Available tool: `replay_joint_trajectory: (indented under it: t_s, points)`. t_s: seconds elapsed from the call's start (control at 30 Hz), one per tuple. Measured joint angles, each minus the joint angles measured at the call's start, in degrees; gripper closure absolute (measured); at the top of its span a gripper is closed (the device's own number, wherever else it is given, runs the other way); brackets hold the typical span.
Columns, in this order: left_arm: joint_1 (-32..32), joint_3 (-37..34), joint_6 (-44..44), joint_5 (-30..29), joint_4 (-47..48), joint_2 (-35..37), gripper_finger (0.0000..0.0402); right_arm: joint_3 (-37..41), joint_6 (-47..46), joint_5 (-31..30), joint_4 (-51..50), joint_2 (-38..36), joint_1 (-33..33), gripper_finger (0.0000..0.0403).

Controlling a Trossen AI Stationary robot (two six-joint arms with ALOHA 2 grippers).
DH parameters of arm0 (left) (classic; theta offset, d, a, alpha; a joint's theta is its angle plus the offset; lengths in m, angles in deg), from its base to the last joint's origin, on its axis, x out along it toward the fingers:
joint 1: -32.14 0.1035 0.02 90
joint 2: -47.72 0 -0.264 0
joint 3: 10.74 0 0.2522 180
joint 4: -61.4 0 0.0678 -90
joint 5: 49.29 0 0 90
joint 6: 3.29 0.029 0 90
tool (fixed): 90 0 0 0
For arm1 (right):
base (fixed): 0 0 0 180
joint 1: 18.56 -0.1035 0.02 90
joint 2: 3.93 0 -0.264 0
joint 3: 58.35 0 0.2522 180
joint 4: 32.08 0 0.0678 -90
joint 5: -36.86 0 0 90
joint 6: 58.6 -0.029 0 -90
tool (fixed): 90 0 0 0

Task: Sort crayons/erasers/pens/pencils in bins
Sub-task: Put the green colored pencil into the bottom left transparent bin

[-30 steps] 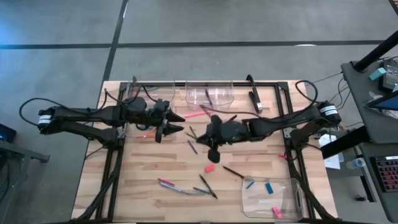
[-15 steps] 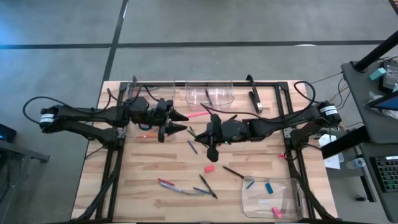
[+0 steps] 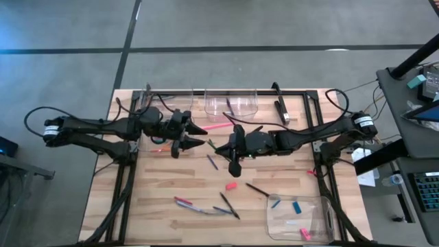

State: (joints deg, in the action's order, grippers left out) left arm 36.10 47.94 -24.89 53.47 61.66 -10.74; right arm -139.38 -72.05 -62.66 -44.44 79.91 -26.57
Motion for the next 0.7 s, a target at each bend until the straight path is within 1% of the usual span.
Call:
replay_joint_trajectory:
  t_s: [0.2, 0.37, 0.47, 0.57, 0.7]
  points:
    - [-1.0, -0.1, -0.4, 0.7, -0.2, -2.5, 0.0207, 0.0, 0.1, -1.1, 4.1, -0.3, 0.6, 0.0385]
    - [-2.2, 0.0, -0.7, 0.7, -6.7, -6.7, 0.0207, 0.0, 0.0, -1.1, 5.5, -0.3, 0.9, 0.0385]
    - [-2.3, 0.0, -3.1, 0.7, -11.6, -9.2, 0.0211, 0.0, 0.0, -1.1, 5.3, -0.3, 0.9, 0.0385]
    - [-2.3, 0.1, -3.5, 0.6, -14.0, -10.9, 0.0233, 0.0, 0.0, -1.1, 5.3, -0.3, 0.9, 0.0385]
    - [-2.2, 0.1, -3.4, 0.5, -14.3, -11.6, 0.0290, 0.0, 0.0, -1.1, 5.3, -0.3, 0.9, 0.0385]
